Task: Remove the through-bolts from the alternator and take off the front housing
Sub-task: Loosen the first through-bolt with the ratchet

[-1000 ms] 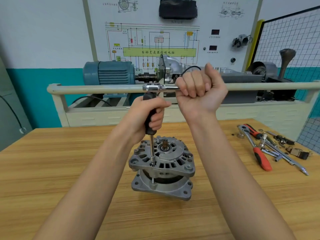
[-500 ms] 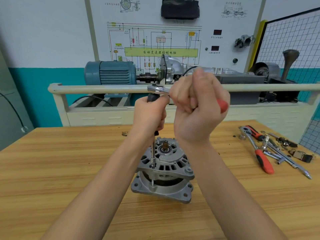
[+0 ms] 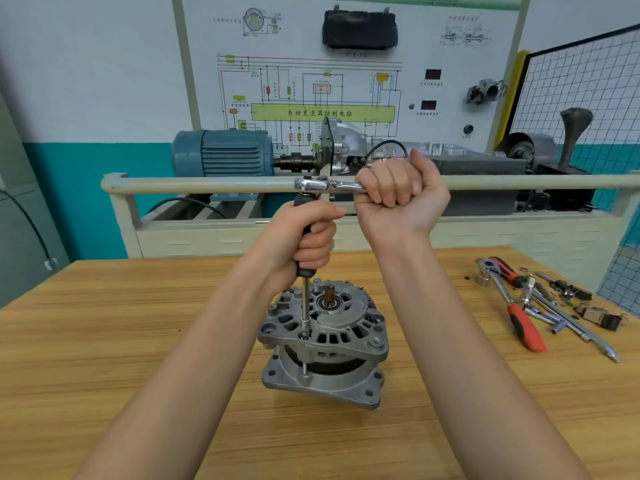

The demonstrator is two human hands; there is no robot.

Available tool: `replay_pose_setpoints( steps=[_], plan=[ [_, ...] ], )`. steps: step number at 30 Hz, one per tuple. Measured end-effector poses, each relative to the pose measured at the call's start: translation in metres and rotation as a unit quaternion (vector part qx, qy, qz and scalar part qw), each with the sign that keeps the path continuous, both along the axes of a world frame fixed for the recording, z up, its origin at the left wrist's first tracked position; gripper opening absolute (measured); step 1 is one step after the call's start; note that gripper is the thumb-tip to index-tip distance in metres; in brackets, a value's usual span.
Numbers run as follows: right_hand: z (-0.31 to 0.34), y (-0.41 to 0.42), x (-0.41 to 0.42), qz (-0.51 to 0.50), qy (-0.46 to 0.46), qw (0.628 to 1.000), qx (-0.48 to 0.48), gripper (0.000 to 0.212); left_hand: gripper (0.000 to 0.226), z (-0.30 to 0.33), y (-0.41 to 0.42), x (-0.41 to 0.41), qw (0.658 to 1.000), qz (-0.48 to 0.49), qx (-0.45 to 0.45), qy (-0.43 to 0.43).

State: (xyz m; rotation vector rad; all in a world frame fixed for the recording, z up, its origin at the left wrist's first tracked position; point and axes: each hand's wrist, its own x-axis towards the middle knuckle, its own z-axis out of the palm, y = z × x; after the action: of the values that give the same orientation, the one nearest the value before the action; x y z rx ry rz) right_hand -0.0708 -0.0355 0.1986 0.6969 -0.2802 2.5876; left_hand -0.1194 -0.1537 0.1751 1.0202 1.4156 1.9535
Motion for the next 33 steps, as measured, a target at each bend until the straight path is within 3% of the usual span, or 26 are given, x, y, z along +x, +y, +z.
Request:
replay_pose_setpoints(
  steps=[4, 9, 11, 16, 18, 21, 24, 28, 30, 33],
  plan=[
    [-0.002, -0.018, 0.015, -0.152, 0.043, 0.980, 0.125, 0.057, 0.049, -0.002, 0.008, 0.005, 0.989, 0.146, 0.013, 0.018],
    [-0.008, -0.059, 0.023, -0.435, 0.116, 0.852, 0.268, 0.036, 0.035, -0.004, 0.016, 0.012, 0.956, 0.293, 0.019, 0.027],
    [-0.009, -0.061, 0.022, -0.438, 0.115, 0.849, 0.272, 0.041, 0.034, -0.004, 0.015, 0.011, 0.955, 0.295, 0.022, 0.026],
    [0.003, -0.024, 0.013, -0.208, 0.099, 0.952, 0.203, 0.054, 0.040, -0.003, 0.002, 0.004, 0.986, 0.159, 0.008, 0.049],
    [0.003, -0.009, 0.005, -0.078, 0.045, 0.988, 0.124, 0.052, 0.041, -0.001, -0.004, 0.001, 0.996, 0.078, -0.005, 0.049],
    [0.001, 0.005, -0.010, 0.038, -0.007, 0.999, -0.018, 0.053, 0.044, 0.002, -0.001, 0.000, 0.999, 0.030, -0.017, 0.027],
    [-0.001, 0.007, -0.011, 0.012, -0.019, 0.999, -0.035, 0.057, 0.049, 0.001, 0.007, 0.002, 0.996, 0.086, -0.021, 0.006],
    [-0.003, -0.006, 0.009, -0.108, 0.032, 0.990, 0.087, 0.058, 0.048, -0.002, 0.017, 0.008, 0.980, 0.200, 0.008, 0.018],
    [-0.005, -0.024, 0.017, -0.239, 0.078, 0.951, 0.182, 0.055, 0.044, -0.004, 0.020, 0.010, 0.965, 0.259, 0.021, 0.019],
    [-0.009, -0.053, 0.021, -0.402, 0.122, 0.873, 0.247, 0.041, 0.041, -0.006, 0.021, 0.011, 0.954, 0.297, 0.036, 0.030]
  ],
)
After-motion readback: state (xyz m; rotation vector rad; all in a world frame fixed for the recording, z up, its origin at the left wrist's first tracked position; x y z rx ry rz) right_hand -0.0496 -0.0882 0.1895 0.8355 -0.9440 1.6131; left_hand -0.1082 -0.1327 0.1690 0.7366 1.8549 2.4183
